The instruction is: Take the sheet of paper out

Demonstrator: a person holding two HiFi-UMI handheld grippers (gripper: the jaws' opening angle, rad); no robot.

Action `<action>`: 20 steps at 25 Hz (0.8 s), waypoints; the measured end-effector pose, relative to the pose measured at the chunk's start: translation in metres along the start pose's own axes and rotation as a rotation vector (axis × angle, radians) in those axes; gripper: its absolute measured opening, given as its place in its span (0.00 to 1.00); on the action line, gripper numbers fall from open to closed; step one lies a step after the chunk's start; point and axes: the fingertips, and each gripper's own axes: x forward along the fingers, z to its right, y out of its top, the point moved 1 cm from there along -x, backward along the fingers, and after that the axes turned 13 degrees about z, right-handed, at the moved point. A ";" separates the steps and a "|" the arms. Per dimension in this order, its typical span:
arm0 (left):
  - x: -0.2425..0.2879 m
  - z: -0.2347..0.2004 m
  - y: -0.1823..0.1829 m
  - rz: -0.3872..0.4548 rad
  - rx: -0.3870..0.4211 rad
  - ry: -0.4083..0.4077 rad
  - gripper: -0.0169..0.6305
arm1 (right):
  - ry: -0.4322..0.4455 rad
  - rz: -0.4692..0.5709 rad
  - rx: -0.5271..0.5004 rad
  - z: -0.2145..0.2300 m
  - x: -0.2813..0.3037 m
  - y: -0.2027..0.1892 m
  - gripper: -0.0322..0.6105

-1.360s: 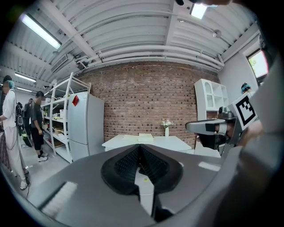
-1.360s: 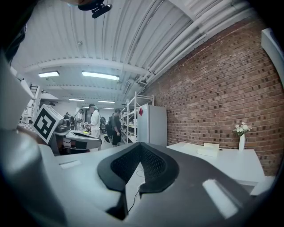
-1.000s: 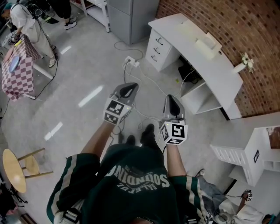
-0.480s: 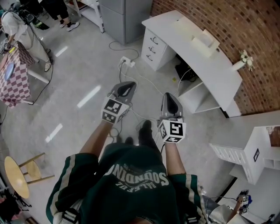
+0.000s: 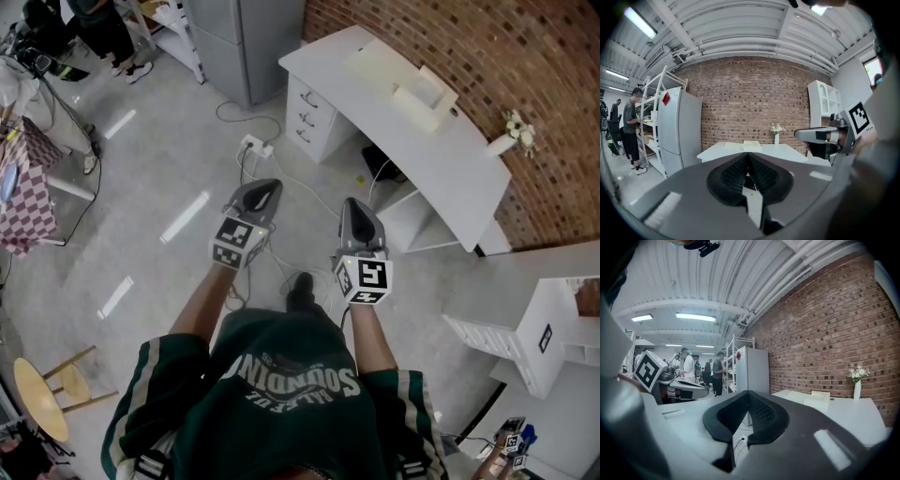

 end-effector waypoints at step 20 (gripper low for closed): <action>0.128 0.022 0.002 -0.006 0.002 0.042 0.04 | 0.037 -0.005 0.025 0.123 0.051 -0.006 0.05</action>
